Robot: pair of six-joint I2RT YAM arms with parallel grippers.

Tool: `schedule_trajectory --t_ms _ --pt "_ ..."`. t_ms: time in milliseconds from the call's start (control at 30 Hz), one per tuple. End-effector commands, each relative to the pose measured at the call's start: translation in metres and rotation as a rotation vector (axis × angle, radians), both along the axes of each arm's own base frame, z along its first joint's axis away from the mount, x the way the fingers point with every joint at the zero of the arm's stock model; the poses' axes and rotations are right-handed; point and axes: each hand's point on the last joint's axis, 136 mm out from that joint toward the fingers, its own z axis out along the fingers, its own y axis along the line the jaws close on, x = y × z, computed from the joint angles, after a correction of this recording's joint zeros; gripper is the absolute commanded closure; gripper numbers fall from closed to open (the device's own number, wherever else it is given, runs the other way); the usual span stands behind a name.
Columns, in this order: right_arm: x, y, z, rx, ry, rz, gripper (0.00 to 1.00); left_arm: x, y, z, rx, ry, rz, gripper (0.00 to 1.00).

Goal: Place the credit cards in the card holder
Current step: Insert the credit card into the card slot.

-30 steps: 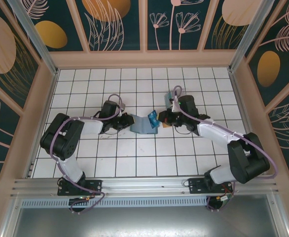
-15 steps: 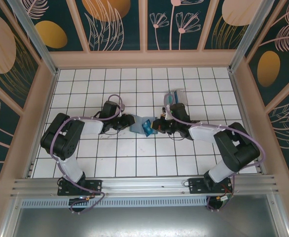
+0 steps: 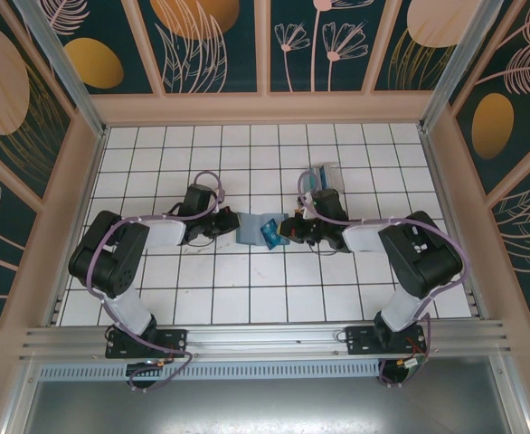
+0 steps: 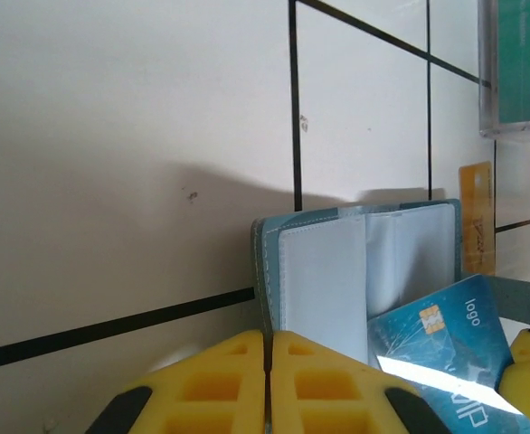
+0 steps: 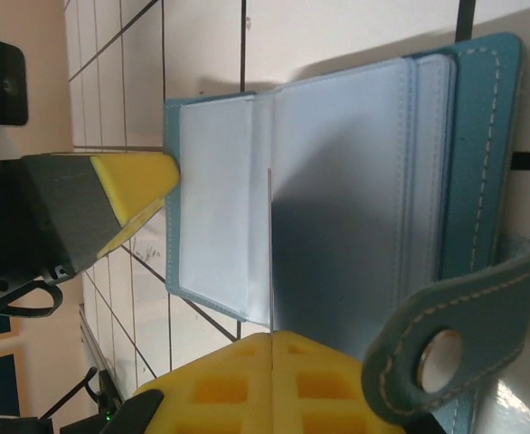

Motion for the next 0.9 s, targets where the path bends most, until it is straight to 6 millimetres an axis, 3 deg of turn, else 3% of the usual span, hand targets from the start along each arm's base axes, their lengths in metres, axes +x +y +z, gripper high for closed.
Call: schedule_trajectory --t_ms 0,300,667,867 --pt "0.009 0.004 0.001 0.040 -0.013 0.014 1.00 -0.006 0.001 -0.013 0.022 0.035 -0.027 0.94" --pt "0.009 0.012 -0.011 0.083 0.035 0.036 1.00 -0.004 0.003 -0.018 0.041 0.042 -0.022 0.96" --pt "0.020 0.005 -0.015 0.101 0.032 -0.098 1.00 -0.005 0.003 -0.020 0.031 0.049 -0.012 0.96" --pt "0.014 0.016 -0.020 0.124 0.061 -0.114 1.00 -0.007 0.002 -0.022 0.015 0.057 -0.007 0.96"
